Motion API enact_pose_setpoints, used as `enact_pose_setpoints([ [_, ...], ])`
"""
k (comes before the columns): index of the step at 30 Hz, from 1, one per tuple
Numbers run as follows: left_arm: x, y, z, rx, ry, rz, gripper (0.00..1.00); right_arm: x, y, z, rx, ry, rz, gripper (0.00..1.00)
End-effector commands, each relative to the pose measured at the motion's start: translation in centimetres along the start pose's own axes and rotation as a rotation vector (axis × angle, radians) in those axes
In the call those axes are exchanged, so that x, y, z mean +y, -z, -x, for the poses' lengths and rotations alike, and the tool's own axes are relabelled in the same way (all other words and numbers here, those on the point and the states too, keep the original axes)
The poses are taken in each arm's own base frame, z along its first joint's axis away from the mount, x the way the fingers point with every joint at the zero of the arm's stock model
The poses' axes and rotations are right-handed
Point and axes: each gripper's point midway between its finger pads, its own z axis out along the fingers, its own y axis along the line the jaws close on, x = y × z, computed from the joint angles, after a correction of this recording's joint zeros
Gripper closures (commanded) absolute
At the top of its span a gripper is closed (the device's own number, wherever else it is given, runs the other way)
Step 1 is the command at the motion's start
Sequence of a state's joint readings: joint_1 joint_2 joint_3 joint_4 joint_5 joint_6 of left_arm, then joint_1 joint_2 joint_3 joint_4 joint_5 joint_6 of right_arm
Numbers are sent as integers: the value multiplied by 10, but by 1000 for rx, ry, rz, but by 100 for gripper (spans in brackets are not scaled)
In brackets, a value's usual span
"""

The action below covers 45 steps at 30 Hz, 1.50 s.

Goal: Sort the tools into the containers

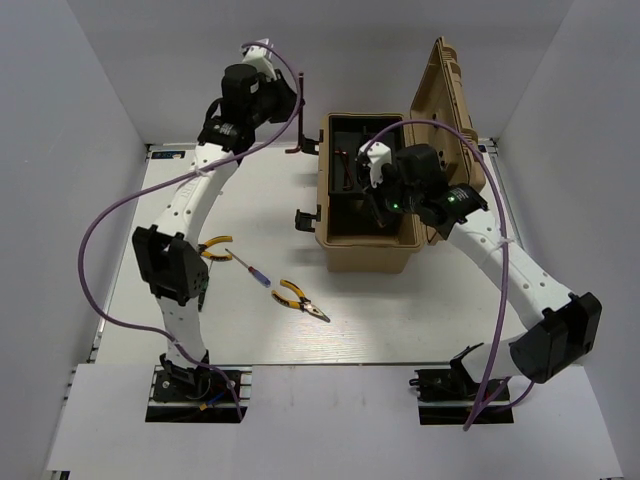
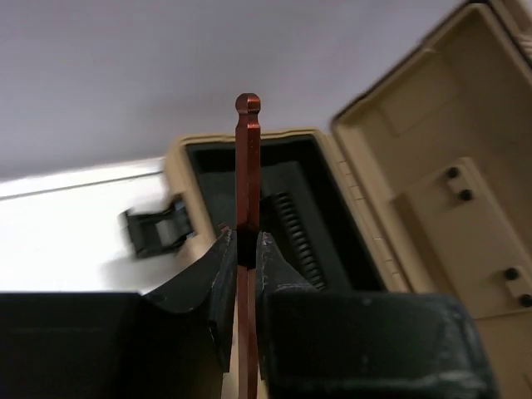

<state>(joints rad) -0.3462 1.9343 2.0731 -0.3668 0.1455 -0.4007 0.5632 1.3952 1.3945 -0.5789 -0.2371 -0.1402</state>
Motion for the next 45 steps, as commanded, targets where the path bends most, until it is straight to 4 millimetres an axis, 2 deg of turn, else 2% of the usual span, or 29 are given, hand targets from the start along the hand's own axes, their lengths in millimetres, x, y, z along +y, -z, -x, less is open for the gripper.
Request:
enact_pose_setpoints([
  [1, -41, -20, 4, -23, 36, -215, 100, 0, 15, 12, -60, 48, -21, 100],
  [2, -51, -24, -2, -9, 40, -256, 100, -1, 16, 10, -58, 49, -26, 100],
  [3, -50, -29, -5, -3, 55, -255, 100, -1, 19, 11, -68, 54, -32, 100],
  [4, -54, -33, 0, -23, 56, -278, 100, -2, 19, 9, -64, 57, -37, 100],
  [5, -55, -42, -14, 3, 69, -290, 100, -3, 22, 9, -66, 59, -47, 100],
  [12, -73, -70, -40, 23, 163, -378, 100, -21, 37, 7, -73, 68, -167, 100],
  [15, -87, -71, -43, 22, 173, -413, 100, -22, 37, 1, -68, 68, -172, 100],
  [19, -93, -70, -46, 28, 181, -421, 100, -22, 36, -4, -62, 60, -176, 100],
  [26, -80, -90, -83, 93, 206, -342, 100, -22, 38, -5, -67, 51, -176, 100],
  [27, -86, -89, -86, 98, 205, -351, 100, -21, 38, -4, -68, 51, -179, 100],
  [29, -81, -94, -89, 97, 207, -331, 100, -22, 41, -5, -72, 50, -183, 100],
  [32, -85, -94, -91, 96, 216, -326, 100, -21, 41, -8, -69, 52, -186, 100],
  [39, -60, -101, -105, 123, 213, -192, 100, -23, 45, -8, -75, 47, -191, 100],
  [43, -47, -104, -122, 157, 211, -142, 100, -22, 46, -9, -76, 48, -192, 100],
  [44, -44, -106, -129, 173, 213, -132, 98, -22, 47, -9, -78, 46, -192, 100],
  [45, -43, -107, -128, 169, 212, -124, 84, -23, 47, -10, -75, 46, -193, 100],
])
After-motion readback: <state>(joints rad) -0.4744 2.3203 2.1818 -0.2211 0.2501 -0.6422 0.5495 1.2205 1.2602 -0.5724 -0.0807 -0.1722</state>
